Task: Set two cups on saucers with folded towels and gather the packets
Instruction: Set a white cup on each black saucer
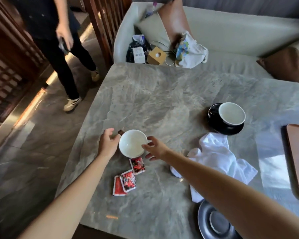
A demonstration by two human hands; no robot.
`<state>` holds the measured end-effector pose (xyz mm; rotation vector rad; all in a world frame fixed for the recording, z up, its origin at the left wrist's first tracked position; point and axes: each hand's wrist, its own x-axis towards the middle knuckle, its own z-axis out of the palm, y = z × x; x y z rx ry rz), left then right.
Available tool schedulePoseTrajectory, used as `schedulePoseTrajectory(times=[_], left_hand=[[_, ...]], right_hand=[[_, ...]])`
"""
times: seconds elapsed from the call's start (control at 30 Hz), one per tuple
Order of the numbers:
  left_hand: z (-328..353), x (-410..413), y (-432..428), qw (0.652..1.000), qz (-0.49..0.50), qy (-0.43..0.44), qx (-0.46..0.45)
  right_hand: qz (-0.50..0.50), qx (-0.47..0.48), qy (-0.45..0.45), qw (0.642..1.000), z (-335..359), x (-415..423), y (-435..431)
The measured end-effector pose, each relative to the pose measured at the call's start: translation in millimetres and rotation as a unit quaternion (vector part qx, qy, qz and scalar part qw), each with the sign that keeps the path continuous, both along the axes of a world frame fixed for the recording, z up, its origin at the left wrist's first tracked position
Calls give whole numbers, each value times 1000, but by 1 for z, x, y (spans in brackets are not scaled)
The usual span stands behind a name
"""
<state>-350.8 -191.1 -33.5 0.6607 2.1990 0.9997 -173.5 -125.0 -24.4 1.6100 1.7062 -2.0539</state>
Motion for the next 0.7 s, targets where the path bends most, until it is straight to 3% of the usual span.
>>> schedulePoseTrajectory(times=[0.2, 0.53, 0.7], left_hand=[[-15, -16, 7, 995, -86, -47, -25], [-7, -14, 10, 991, -104, -83, -19], [25, 2, 7, 962, -241, -131, -13]], right_hand=[[-37, 27, -1, 999, -8, -15, -4], [-55, 42, -3, 998, -1, -3, -5], [-20, 27, 5, 999, 21, 35, -2]])
